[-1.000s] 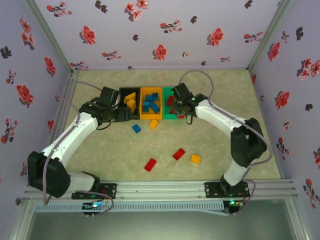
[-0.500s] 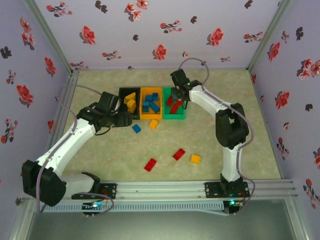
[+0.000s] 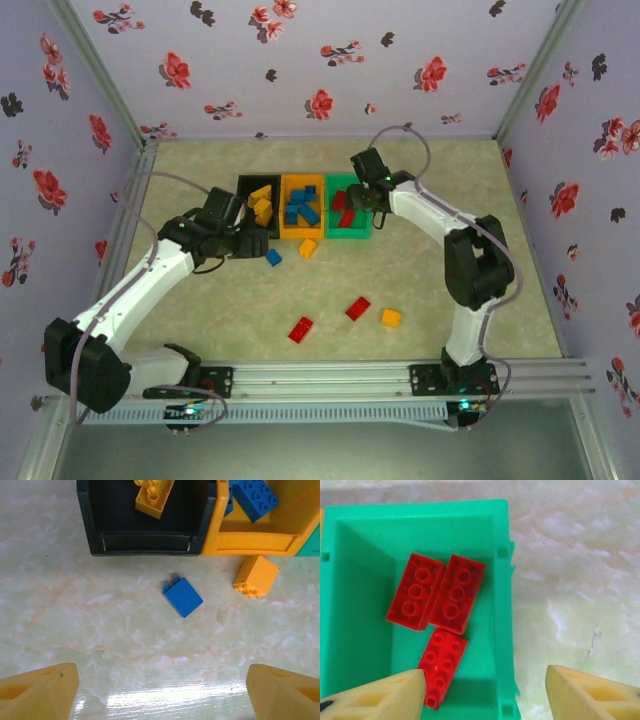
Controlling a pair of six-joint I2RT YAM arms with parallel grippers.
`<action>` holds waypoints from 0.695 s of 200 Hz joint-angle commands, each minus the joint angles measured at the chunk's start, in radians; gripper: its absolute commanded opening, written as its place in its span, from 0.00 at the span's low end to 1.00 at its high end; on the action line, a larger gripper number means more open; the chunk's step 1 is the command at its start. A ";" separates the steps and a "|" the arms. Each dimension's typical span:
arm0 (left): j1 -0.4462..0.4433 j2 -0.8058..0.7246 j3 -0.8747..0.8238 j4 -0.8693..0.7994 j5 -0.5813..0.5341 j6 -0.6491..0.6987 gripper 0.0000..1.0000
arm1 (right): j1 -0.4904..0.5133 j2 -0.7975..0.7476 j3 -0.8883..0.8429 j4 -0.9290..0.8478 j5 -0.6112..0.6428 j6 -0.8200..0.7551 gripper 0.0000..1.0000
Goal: Sort the legos into containers by color
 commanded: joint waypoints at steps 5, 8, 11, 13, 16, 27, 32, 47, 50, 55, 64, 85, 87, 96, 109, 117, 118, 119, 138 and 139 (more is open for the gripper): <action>-0.027 0.036 -0.002 0.019 -0.007 -0.021 0.88 | 0.004 -0.160 -0.140 0.100 -0.011 0.106 0.66; -0.030 0.041 -0.001 0.020 -0.007 -0.020 0.88 | 0.005 -0.177 -0.158 0.106 -0.009 0.115 0.66; -0.032 0.045 0.000 0.022 -0.008 -0.020 0.88 | 0.005 -0.191 -0.176 0.114 -0.009 0.122 0.66; -0.033 0.048 0.001 0.023 -0.008 -0.021 0.88 | 0.005 -0.202 -0.188 0.119 -0.008 0.129 0.66; -0.037 0.052 0.002 0.025 -0.007 -0.020 0.88 | 0.005 -0.217 -0.208 0.127 -0.006 0.135 0.66; -0.048 0.070 0.007 0.032 -0.006 -0.020 0.88 | 0.005 -0.266 -0.270 0.155 -0.002 0.151 0.68; -0.051 0.077 0.008 0.037 -0.006 -0.020 0.88 | 0.004 -0.289 -0.287 0.159 0.000 0.149 0.68; -0.064 0.100 0.012 0.055 -0.007 -0.017 0.87 | 0.004 -0.333 -0.299 0.115 0.030 0.134 0.69; -0.066 0.105 0.010 0.060 -0.008 -0.016 0.88 | 0.004 -0.342 -0.299 0.102 0.037 0.131 0.69; -0.070 0.112 0.009 0.072 -0.006 -0.014 0.87 | 0.004 -0.355 -0.300 0.087 0.046 0.127 0.69; -0.079 0.127 0.007 0.091 -0.007 -0.016 0.87 | 0.004 -0.382 -0.307 0.075 0.056 0.120 0.69; -0.102 0.165 0.010 0.136 -0.006 -0.011 0.86 | 0.004 -0.444 -0.342 0.071 0.083 0.110 0.71; -0.105 0.168 0.011 0.141 -0.007 -0.011 0.86 | 0.003 -0.449 -0.343 0.071 0.087 0.110 0.71; -0.118 0.182 0.008 0.170 -0.009 -0.006 0.86 | 0.001 -0.471 -0.358 0.070 0.103 0.106 0.73; -0.134 0.205 -0.004 0.221 -0.011 0.006 0.86 | -0.005 -0.490 -0.371 0.065 0.115 0.103 0.73; -0.142 0.223 -0.009 0.246 -0.010 0.009 0.86 | -0.010 -0.499 -0.380 0.063 0.117 0.105 0.73; -0.143 0.226 -0.009 0.249 -0.010 0.010 0.86 | -0.010 -0.499 -0.380 0.063 0.117 0.104 0.73; -0.144 0.230 -0.009 0.253 -0.010 0.010 0.86 | -0.011 -0.501 -0.381 0.063 0.116 0.104 0.73; -0.164 0.286 -0.008 0.300 -0.011 0.019 0.84 | -0.014 -0.512 -0.390 0.057 0.117 0.105 0.73; -0.165 0.290 -0.008 0.303 -0.010 0.019 0.84 | -0.014 -0.513 -0.389 0.057 0.117 0.105 0.73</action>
